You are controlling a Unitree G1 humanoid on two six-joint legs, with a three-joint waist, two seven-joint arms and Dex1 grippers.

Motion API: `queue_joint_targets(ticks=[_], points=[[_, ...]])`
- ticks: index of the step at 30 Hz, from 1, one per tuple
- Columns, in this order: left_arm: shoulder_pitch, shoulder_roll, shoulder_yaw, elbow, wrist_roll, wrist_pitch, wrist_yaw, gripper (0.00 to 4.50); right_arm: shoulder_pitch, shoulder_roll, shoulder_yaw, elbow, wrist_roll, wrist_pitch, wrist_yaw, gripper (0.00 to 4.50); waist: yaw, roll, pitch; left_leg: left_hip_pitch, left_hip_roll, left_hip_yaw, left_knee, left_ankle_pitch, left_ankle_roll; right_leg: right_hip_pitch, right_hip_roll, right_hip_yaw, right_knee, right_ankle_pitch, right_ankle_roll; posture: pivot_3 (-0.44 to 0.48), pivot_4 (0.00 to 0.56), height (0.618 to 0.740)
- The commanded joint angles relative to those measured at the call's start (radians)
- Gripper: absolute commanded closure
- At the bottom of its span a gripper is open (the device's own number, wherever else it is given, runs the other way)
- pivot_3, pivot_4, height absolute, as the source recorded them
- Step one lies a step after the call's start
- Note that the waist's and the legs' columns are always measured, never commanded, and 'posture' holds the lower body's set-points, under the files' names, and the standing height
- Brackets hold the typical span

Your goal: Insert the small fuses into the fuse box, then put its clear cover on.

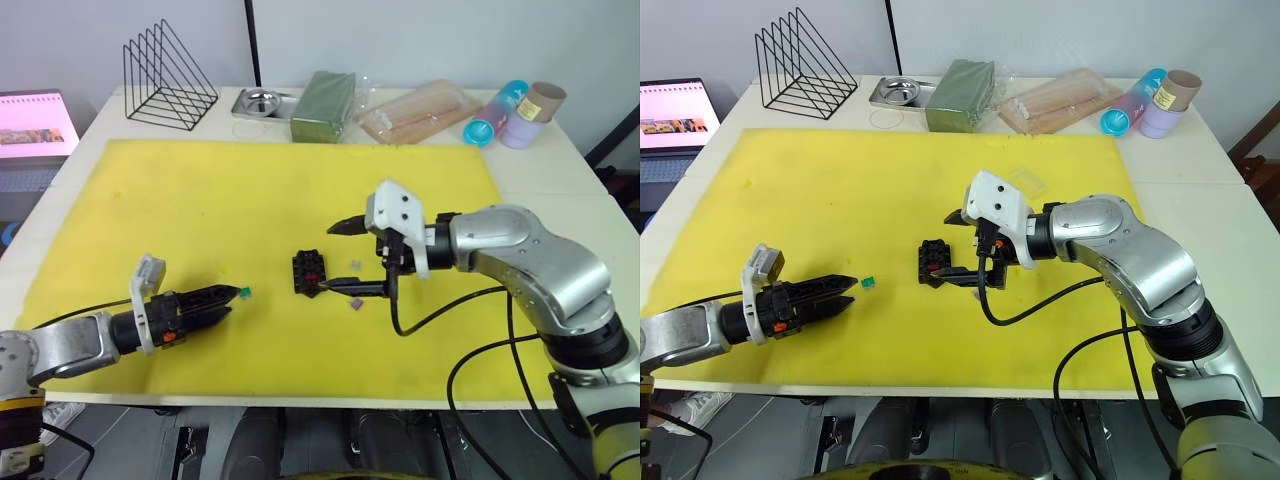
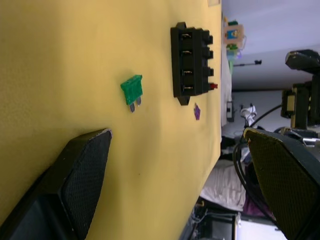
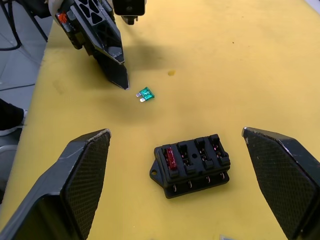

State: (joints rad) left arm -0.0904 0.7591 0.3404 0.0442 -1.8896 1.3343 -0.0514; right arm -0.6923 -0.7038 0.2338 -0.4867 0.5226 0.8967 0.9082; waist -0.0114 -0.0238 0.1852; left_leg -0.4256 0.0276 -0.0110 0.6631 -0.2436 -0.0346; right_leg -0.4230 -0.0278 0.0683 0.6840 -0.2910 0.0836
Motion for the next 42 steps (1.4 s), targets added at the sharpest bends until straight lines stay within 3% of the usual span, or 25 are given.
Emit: queue_joint_targets(ticks=[1, 6, 12, 15, 19, 30, 42], points=[[0.016, -0.030, -0.053, -0.020, -0.029, -0.074, 0.060, 0.03, -0.026, 0.005, -0.004, -0.022, -0.004, -0.014, -0.001, 0.00, 0.002, 0.000, 0.000, 0.000, 0.000, 0.000, 0.000, 0.000, 0.000, 0.000, 0.000, 0.000, 0.000, 0.000, 0.000, 0.000, 0.150, 0.740], [0.026, -0.054, -0.100, -0.061, -0.067, -0.135, 0.100, 0.03, -0.027, 0.004, -0.005, -0.023, -0.004, -0.012, -0.002, 0.00, 0.004, 0.000, 0.000, 0.000, -0.001, 0.000, 0.000, 0.000, -0.001, 0.001, -0.001, -0.001, 0.000, 0.000, 0.000, 0.000, 0.150, 0.740], [0.040, -0.072, -0.127, -0.071, -0.024, -0.177, 0.100, 0.03, -0.030, 0.003, -0.004, -0.023, -0.006, -0.011, 0.001, 0.00, 0.004, 0.000, 0.000, 0.001, -0.002, 0.000, 0.000, 0.000, -0.001, 0.003, 0.000, -0.001, -0.001, 0.000, 0.000, 0.000, 0.150, 0.740], [0.047, -0.074, -0.134, -0.075, -0.011, -0.189, 0.105, 0.57, -0.029, 0.002, -0.004, -0.027, -0.006, -0.008, 0.001, 0.00, 0.004, 0.000, 0.000, 0.003, -0.003, 0.000, 0.000, 0.000, -0.001, 0.005, 0.001, -0.002, -0.002, 0.000, 0.000, 0.000, 0.150, 0.740], [0.055, -0.068, -0.132, -0.080, 0.014, -0.200, 0.106, 2.03, -0.030, 0.001, -0.003, -0.025, -0.008, -0.008, 0.003, 0.00, 0.000, 0.000, 0.000, 0.006, -0.003, 0.000, 0.000, 0.000, 0.000, 0.008, 0.001, -0.002, -0.003, -0.002, -0.002, 0.000, 0.150, 0.740], [0.105, -0.103, -0.104, -0.053, 0.199, -0.242, -0.006, 2.03, -0.034, 0.002, 0.000, -0.020, -0.010, -0.013, 0.008, 0.00, -0.002, 0.003, -0.002, 0.018, -0.003, 0.002, -0.010, 0.000, -0.001, 0.020, 0.001, -0.001, -0.014, -0.002, -0.003, 0.000, 0.150, 0.740], [0.116, -0.106, -0.059, 0.030, 0.347, -0.248, -0.178, 2.03, -0.034, -0.001, 0.005, -0.013, -0.016, -0.026, 0.019, 0.00, -0.006, 0.008, -0.005, 0.019, -0.001, 0.002, -0.014, 0.001, -0.001, 0.020, 0.001, 0.000, -0.018, -0.002, -0.004, 0.000, 0.150, 0.740]])
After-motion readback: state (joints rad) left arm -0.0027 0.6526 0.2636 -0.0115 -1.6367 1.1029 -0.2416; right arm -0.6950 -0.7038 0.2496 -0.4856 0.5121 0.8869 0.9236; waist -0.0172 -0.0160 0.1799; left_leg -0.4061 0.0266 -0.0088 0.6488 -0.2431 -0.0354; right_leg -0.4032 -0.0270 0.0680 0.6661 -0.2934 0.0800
